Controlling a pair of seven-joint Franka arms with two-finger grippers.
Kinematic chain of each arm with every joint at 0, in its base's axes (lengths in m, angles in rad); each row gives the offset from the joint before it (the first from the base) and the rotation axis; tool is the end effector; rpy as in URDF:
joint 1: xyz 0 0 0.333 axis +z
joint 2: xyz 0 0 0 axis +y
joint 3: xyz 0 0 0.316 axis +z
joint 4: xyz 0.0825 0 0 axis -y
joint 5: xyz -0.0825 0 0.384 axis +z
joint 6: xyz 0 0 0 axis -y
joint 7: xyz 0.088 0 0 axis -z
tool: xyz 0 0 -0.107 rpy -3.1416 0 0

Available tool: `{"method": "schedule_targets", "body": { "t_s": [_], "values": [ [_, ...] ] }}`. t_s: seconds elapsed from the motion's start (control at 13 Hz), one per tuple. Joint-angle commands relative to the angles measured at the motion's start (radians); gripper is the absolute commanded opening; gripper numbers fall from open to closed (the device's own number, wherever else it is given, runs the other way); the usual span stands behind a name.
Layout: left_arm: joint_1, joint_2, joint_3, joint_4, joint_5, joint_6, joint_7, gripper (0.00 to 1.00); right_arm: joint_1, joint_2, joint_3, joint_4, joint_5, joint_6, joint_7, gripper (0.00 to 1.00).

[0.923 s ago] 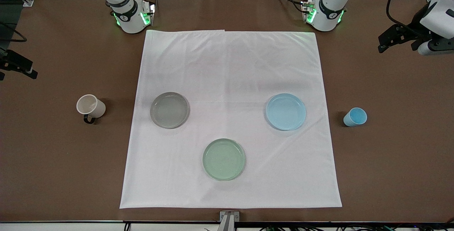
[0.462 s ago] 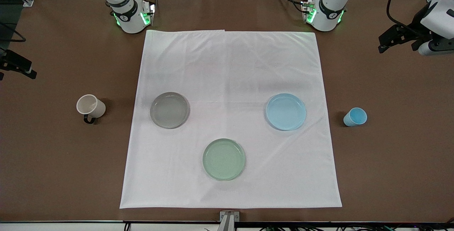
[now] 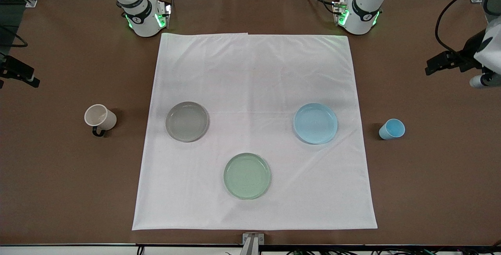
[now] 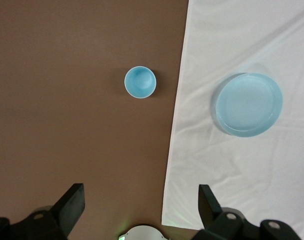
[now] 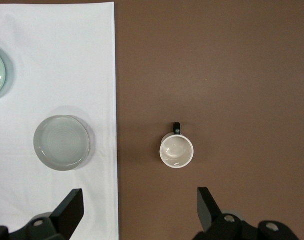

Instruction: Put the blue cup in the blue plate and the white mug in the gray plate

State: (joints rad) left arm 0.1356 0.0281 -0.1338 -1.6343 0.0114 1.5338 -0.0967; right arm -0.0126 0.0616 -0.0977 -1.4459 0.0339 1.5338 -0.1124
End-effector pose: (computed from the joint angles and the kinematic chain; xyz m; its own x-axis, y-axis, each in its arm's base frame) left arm 0.5548 0.0032 0.5763 0.9871 0.0983 -0.1267 0.0966 -0.9951 -0.0199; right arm 0.5677 -0.0571 0.6455 0.9996 0.0037 0.0296 0.0044 -0.9997 -0.0247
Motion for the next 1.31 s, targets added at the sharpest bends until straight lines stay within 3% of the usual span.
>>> {"method": "schedule_targets", "body": {
  "t_s": [0.0,0.15,0.38,0.54,0.92,1.23],
  "values": [
    [0.064,0.001,-0.006,-0.18,-0.001,0.2,0.018,1.0,-0.006,0.043,0.007,0.016,-0.003,-0.011,0.016,1.0],
    [0.065,0.03,-0.006,-0.315,0.045,0.407,0.017,1.0,-0.001,0.069,0.009,0.015,0.0,-0.003,0.005,1.0],
    [0.071,0.085,-0.006,-0.438,0.047,0.598,0.012,1.0,-0.009,0.161,0.009,0.006,-0.008,0.008,0.005,1.0],
    [0.096,0.16,-0.004,-0.44,0.048,0.669,0.012,0.96,-0.021,0.211,0.009,-0.031,-0.008,0.095,0.005,1.0],
    [0.122,0.283,-0.004,-0.44,0.048,0.79,0.012,0.78,-0.041,0.293,0.009,-0.266,-0.008,0.443,-0.001,1.0],
    [0.119,0.337,-0.006,-0.429,0.048,0.821,-0.004,0.54,-0.063,0.394,0.009,-0.28,-0.009,0.587,-0.052,1.0]
  ]
}}
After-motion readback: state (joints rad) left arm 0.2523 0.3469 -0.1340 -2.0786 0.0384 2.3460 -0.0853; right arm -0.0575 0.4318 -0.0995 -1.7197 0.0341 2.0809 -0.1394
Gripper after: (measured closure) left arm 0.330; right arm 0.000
